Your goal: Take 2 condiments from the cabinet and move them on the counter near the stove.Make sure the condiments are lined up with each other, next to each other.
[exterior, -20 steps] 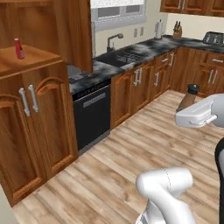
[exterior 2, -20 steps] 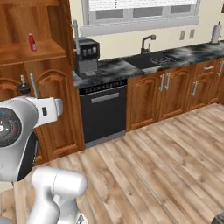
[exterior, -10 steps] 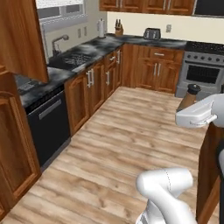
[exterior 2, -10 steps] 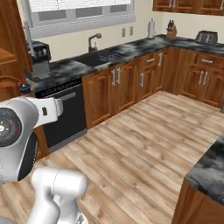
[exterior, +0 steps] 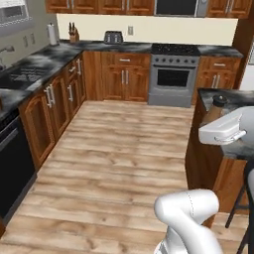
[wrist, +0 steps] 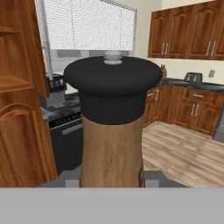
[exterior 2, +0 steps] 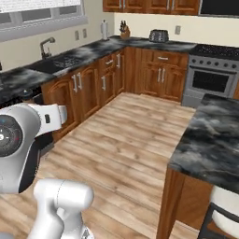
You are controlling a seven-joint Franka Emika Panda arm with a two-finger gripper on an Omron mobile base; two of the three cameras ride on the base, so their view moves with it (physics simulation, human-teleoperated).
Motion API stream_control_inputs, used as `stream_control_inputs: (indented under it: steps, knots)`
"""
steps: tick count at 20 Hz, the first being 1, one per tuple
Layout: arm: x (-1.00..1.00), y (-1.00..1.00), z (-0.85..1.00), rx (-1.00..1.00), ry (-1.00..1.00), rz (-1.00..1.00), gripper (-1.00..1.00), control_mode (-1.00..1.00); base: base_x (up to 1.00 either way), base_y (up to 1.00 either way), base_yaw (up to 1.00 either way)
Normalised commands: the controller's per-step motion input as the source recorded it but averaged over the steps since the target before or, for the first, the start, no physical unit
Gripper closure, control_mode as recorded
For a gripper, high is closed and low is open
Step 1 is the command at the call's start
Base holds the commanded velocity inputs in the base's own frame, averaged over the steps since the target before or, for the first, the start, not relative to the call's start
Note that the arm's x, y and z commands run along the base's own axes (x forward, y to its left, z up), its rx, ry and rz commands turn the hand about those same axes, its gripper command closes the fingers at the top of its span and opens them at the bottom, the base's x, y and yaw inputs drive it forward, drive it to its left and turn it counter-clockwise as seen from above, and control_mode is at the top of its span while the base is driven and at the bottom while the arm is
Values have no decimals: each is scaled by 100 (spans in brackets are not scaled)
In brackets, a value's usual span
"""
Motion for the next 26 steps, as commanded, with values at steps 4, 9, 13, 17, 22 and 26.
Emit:
stream_control_inputs:
  steps: [4, 9, 13, 17, 22, 26]
  knots:
    - [0, 0, 0, 0, 0, 0, 100, 100, -13, 7, -44]
    - [0, 0, 0, 0, 0, 0, 100, 100, 0, 20, -37]
    - [0, 0, 0, 0, 0, 0, 100, 100, 0, 27, -28]
    - [0, 0, 0, 0, 0, 0, 100, 100, 8, 32, -20]
    - [0, 0, 0, 0, 0, 0, 100, 100, 27, 38, -7]
    - [0, 0, 0, 0, 0, 0, 100, 100, 31, 46, 0]
